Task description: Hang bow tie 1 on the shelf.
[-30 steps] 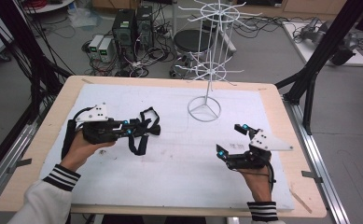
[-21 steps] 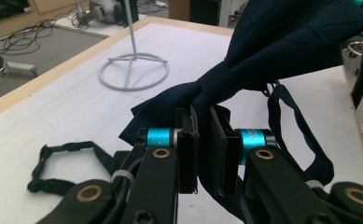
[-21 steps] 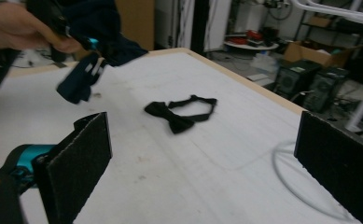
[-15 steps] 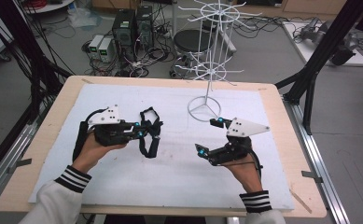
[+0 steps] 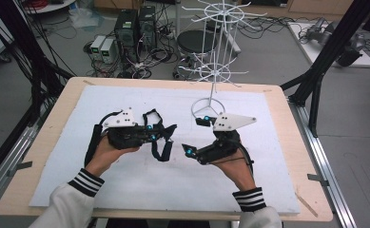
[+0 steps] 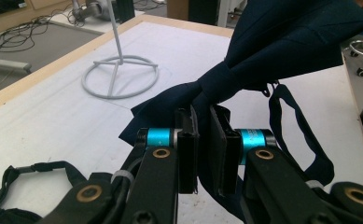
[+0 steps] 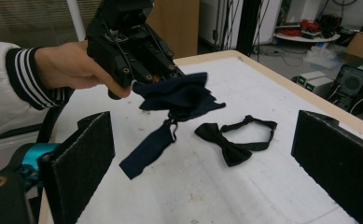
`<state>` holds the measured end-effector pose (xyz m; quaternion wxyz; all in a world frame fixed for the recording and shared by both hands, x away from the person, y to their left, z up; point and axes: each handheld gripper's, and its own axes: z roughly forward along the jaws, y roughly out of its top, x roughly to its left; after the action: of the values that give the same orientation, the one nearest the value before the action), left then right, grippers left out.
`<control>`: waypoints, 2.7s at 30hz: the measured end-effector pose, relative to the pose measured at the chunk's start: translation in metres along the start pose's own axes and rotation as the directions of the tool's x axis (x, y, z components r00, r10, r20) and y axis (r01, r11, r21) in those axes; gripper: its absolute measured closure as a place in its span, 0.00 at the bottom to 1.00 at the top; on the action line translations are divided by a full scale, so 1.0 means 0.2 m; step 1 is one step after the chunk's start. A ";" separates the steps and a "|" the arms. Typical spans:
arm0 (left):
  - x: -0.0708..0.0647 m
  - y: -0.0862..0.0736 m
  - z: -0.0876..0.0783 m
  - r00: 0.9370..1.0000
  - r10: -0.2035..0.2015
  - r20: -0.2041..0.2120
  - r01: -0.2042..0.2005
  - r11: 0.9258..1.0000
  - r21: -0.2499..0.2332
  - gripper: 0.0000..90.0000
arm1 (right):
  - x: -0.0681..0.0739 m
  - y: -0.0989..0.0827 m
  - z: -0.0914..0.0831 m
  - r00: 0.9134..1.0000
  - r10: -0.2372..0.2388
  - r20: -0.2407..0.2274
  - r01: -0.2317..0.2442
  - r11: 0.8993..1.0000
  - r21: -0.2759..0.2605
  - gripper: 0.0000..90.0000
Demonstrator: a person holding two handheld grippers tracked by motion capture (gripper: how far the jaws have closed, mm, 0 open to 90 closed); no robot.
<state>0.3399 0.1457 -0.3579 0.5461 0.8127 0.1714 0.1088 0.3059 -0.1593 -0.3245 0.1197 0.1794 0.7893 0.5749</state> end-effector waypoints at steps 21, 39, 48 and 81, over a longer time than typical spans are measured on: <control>-0.06 0.03 0.08 0.999 0.042 -0.012 -0.041 0.999 0.032 0.91 | 0.01 0.04 0.10 0.999 0.028 -0.017 -0.026 0.994 0.105 0.36; -0.06 0.04 0.08 0.998 0.053 -0.026 -0.053 0.999 0.004 0.92 | 0.01 0.04 0.09 0.999 0.036 0.012 -0.037 0.990 0.135 0.68; -0.06 0.04 0.07 0.998 0.061 -0.021 -0.061 0.998 0.002 0.92 | 0.00 0.04 0.09 0.999 0.031 0.029 -0.034 0.989 0.142 0.92; -0.01 -0.13 -0.14 0.994 -0.038 -0.107 0.010 0.968 -0.250 0.06 | -0.06 0.03 -0.07 0.990 0.050 0.133 -0.052 0.998 0.018 0.92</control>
<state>0.3243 0.1778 -0.3723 0.6348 0.7283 0.1961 0.1678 0.3117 -0.1754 -0.3137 0.1554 0.2387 0.7808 0.5561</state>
